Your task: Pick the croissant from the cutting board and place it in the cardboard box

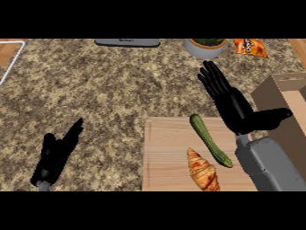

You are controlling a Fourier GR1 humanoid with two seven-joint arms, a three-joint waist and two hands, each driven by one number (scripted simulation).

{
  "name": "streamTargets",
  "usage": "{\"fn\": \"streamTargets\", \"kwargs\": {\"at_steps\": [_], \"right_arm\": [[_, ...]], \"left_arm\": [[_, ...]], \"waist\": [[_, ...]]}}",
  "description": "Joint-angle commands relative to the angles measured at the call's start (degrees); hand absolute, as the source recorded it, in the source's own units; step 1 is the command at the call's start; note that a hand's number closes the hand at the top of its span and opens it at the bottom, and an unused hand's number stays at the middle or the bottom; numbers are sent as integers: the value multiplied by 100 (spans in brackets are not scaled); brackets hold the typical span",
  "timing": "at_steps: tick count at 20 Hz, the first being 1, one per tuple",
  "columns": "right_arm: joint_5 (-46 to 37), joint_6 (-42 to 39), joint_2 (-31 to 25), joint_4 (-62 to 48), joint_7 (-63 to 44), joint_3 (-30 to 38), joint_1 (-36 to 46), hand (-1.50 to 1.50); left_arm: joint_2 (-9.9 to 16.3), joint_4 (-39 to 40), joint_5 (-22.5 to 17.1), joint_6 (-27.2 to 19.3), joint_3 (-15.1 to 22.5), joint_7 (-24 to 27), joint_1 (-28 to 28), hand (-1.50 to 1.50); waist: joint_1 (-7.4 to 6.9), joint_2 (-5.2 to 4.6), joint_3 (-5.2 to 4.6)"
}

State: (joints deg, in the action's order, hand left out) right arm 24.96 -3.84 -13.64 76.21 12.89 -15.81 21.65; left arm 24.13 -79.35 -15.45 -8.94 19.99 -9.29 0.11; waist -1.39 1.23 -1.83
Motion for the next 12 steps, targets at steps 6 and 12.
{"fn": "streamTargets", "kwargs": {"at_steps": [6, 12], "right_arm": [[-1019, 845, -1932, 587, 57, 1097, -523, 150], [-3130, 2220, -2381, 975, 730, 495, -1470, -150]], "left_arm": [[-156, -926, -465, -874, -1432, 722, -467, 0], [-289, -1429, -652, -880, -1304, 195, -602, 0]], "waist": [[443, 60, 165], [312, -47, 184]]}}
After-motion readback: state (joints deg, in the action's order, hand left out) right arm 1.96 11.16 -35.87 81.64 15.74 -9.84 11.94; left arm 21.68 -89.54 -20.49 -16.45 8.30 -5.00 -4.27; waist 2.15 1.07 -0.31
